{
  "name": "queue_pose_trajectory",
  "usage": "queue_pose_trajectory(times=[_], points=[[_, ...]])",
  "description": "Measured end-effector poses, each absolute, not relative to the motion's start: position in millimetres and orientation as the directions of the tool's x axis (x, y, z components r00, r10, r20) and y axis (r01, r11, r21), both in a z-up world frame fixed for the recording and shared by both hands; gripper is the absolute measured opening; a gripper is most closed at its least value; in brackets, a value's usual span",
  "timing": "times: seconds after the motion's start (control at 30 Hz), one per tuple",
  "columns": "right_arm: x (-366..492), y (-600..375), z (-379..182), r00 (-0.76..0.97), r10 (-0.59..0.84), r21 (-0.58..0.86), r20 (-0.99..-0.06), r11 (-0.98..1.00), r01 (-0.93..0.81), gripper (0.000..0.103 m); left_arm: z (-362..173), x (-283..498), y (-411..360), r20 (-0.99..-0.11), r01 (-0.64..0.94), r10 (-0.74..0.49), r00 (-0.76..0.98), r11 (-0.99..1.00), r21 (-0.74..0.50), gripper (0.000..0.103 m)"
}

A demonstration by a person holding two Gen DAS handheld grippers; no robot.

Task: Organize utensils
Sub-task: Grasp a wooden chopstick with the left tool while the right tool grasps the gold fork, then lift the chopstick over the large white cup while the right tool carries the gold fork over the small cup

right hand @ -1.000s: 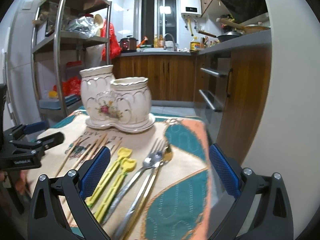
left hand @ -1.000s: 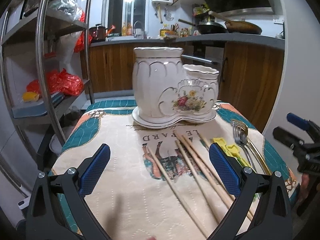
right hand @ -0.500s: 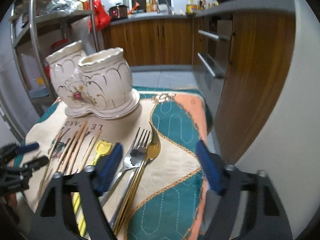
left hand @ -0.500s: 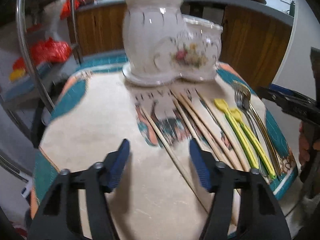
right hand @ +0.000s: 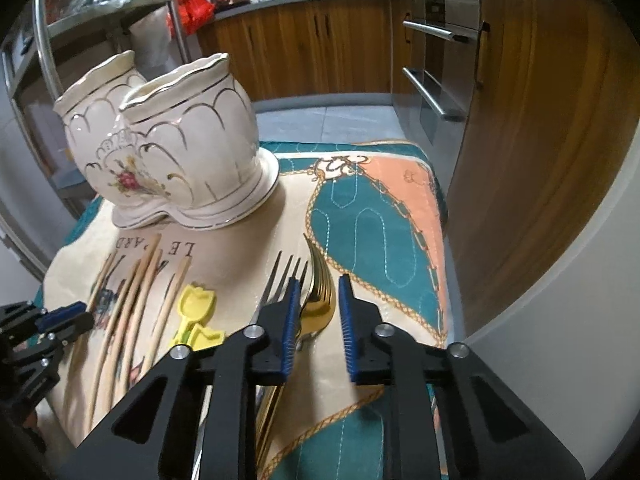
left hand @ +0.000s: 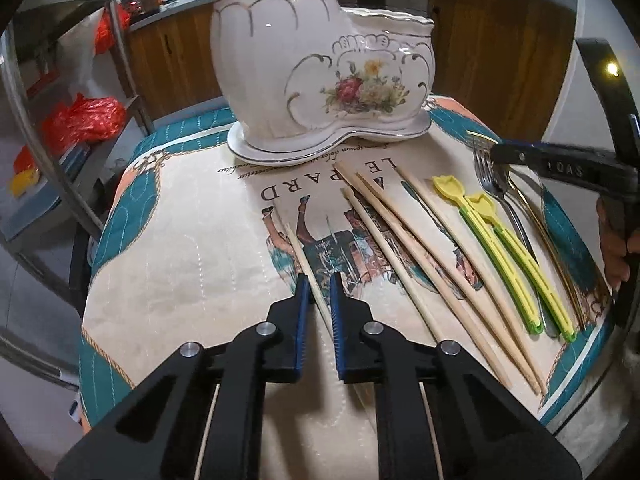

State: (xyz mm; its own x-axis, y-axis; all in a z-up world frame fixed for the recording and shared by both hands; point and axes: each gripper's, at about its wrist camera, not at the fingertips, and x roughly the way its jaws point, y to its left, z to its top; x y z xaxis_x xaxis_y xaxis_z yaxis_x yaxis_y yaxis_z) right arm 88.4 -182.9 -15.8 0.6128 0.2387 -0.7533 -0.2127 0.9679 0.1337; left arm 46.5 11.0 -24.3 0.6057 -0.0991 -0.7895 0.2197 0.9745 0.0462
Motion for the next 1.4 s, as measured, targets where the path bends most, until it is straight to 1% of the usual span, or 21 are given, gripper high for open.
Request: queue_pose_trajectory(times=[0.03,0.17,0.3,0.37,0.5,0.63,0.77,0.93,1.27,1.33,1.4], points=[[88.7,-183.3,-14.3,0.61,0.232,0.127,-0.758,0.969,-0.211,0.013,-24.0,47.1,10.7,-0.794,0.226,-0.099,0.6,0.973,0.05,0.01],[92.6,-185.3,-13.9,0.586,0.242,0.139,-0.773,0.966,-0.216,0.012,-22.4,51.6,12.0,-0.807,0.251,-0.087,0.584,0.965,0.078,0.008],[102.6,-181.2,-15.4,0.574,0.228,0.11,-0.786,0.966,-0.232,0.013,-22.8,55.2,13.4,-0.813,0.26,-0.095,0.574,0.963,0.071,0.008],[103.8,-182.8,-15.2,0.57,0.239,0.124,-0.786,0.965,-0.233,0.013,-23.4,57.0,15.4,-0.812,0.258,-0.106,0.574,0.964,0.057,0.008],[101.3,-191.2,-11.6,0.58,0.272,0.169,-0.768,0.959,-0.227,0.011,-24.3,59.2,20.7,-0.807,0.25,-0.13,0.577,0.968,0.022,0.007],[85.5,-197.4,4.9,0.634,0.302,0.18,-0.712,0.951,-0.251,0.009,-21.8,54.6,25.3,-0.78,0.261,-0.169,0.603,0.965,-0.008,0.004],[60.9,-198.3,29.3,0.701,0.347,0.172,-0.623,0.935,-0.31,0.006,-12.8,46.3,27.8,-0.732,0.275,-0.201,0.651,0.961,-0.019,0.004],[30.8,-200.5,57.3,0.761,0.402,0.165,-0.509,0.913,-0.372,0.004,8.4,30.9,33.4,-0.642,0.29,-0.226,0.733,0.957,-0.005,0.004],[7.6,-189.5,104.7,0.85,0.409,0.083,-0.332,0.91,-0.405,0.004,59.0,13.8,47.6,-0.437,0.289,-0.265,0.859,0.957,-0.011,0.004],[11.0,-184.8,112.7,0.857,0.413,0.071,-0.309,0.908,-0.412,0.004,71.7,16.8,50.8,-0.4,0.289,-0.266,0.877,0.957,-0.002,0.004],[15.3,-180.0,123.0,0.859,0.424,0.072,-0.288,0.904,-0.422,0.004,85.5,22.2,55.3,-0.365,0.29,-0.277,0.889,0.957,-0.022,0.004]])
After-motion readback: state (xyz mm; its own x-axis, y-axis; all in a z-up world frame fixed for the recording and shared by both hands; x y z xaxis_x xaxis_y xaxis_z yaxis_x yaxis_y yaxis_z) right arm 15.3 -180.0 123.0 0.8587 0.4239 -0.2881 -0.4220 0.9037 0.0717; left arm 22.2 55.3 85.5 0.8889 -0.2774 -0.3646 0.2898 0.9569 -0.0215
